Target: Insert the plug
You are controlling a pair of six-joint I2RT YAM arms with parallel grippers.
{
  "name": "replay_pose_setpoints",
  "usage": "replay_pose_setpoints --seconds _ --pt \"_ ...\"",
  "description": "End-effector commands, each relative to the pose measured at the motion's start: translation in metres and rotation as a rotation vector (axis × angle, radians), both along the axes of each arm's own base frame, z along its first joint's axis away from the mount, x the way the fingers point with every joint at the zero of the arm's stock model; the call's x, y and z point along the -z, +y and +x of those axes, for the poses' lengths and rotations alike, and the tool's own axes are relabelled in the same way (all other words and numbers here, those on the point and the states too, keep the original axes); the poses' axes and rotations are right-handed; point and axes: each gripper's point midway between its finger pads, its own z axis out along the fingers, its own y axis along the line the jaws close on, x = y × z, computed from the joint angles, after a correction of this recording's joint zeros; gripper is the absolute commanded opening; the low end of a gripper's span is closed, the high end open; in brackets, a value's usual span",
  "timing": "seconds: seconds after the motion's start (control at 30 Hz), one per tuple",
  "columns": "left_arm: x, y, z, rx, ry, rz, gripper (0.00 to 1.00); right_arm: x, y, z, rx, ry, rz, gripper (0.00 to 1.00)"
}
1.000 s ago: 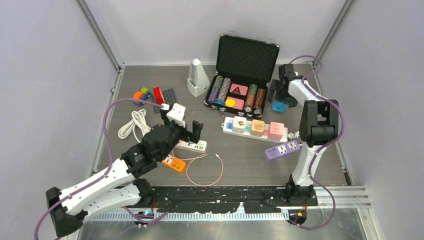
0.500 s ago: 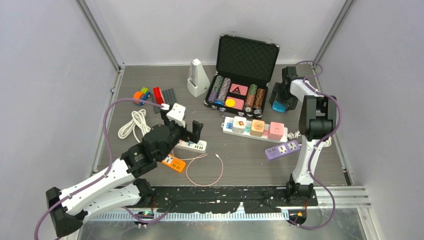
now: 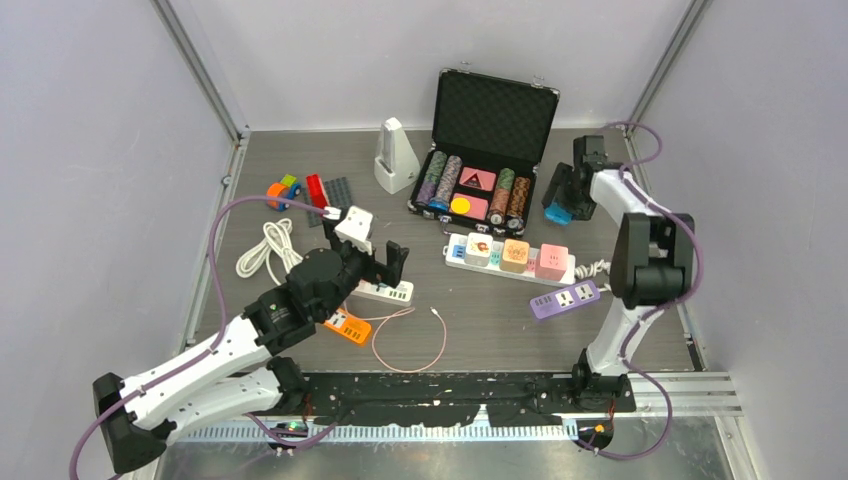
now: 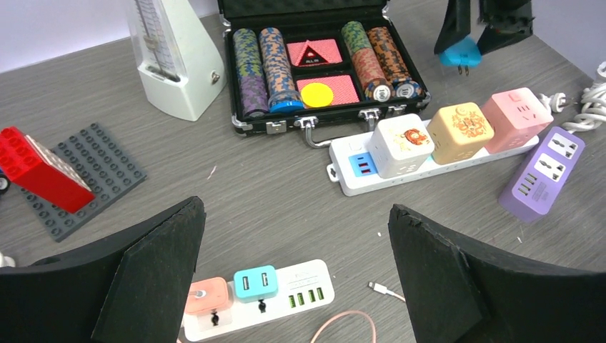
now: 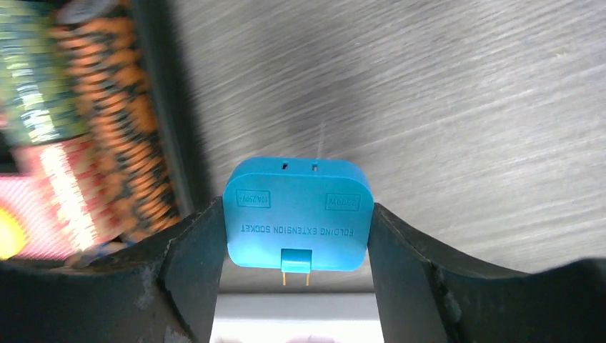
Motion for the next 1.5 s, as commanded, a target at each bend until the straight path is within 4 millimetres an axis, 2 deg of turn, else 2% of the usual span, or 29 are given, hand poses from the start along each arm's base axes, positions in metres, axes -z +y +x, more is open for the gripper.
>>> replay_pose_setpoints --seconds 0.0,0.1,0.13,0.17,0.3,0.33,0.37,0.4,0.43,0.47,0.63,0.77,0.97,1.1,1.33,1.47 --pt "-0.031 -0.007 0.001 0.016 -0.034 -0.093 1.0 -0.084 0.028 0.006 0.015 -0.271 0.151 0.5" --pt "-0.036 -0.013 0.0 0.039 -0.04 -0.132 1.0 -0.109 0.044 -0.013 0.022 -0.365 0.222 0.5" --pt "-0.038 -0.016 0.0 0.046 -0.04 -0.145 1.0 -0.116 0.061 -0.018 0.006 -0.38 0.262 0.5" --pt "-0.038 -0.019 -0.001 0.055 -0.031 -0.158 1.0 -0.125 0.069 -0.026 -0.003 -0.416 0.283 0.5" --pt "-0.05 -0.038 -0.003 0.111 -0.019 -0.251 1.0 -0.159 0.12 -0.051 -0.052 -0.5 0.389 0.51" --pt "-0.051 -0.043 -0.003 0.126 -0.006 -0.273 1.0 -0.165 0.138 -0.058 -0.082 -0.516 0.401 0.51" --pt "-0.053 -0.049 -0.004 0.142 0.007 -0.299 1.0 -0.174 0.144 -0.064 -0.068 -0.547 0.42 0.51" --pt "-0.053 -0.055 -0.005 0.16 0.02 -0.322 1.0 -0.188 0.165 -0.074 -0.112 -0.588 0.455 0.51" --pt "-0.052 -0.062 -0.006 0.181 0.032 -0.337 1.0 -0.188 0.172 -0.079 -0.108 -0.59 0.48 0.51" --pt "-0.051 -0.066 -0.006 0.192 0.043 -0.348 1.0 -0.199 0.19 -0.088 -0.151 -0.615 0.517 0.51" --pt "-0.05 -0.078 -0.011 0.247 0.07 -0.399 0.99 -0.217 0.239 -0.122 -0.257 -0.617 0.653 0.52" --pt "-0.052 -0.087 -0.018 0.307 0.058 -0.465 0.99 -0.228 0.258 -0.14 -0.276 -0.624 0.752 0.52" --pt "-0.049 -0.096 -0.016 0.323 0.065 -0.491 0.94 -0.25 0.271 -0.162 -0.314 -0.647 0.832 0.54" --pt "-0.052 -0.101 -0.016 0.345 0.059 -0.477 0.81 -0.256 0.277 -0.171 -0.326 -0.634 0.868 0.54" --pt "-0.054 -0.107 -0.011 0.335 0.072 -0.505 0.7 -0.259 0.28 -0.176 -0.319 -0.634 0.885 0.55" --pt "-0.059 -0.106 -0.009 0.323 0.075 -0.519 0.57 -0.257 0.283 -0.179 -0.321 -0.629 0.884 0.55"
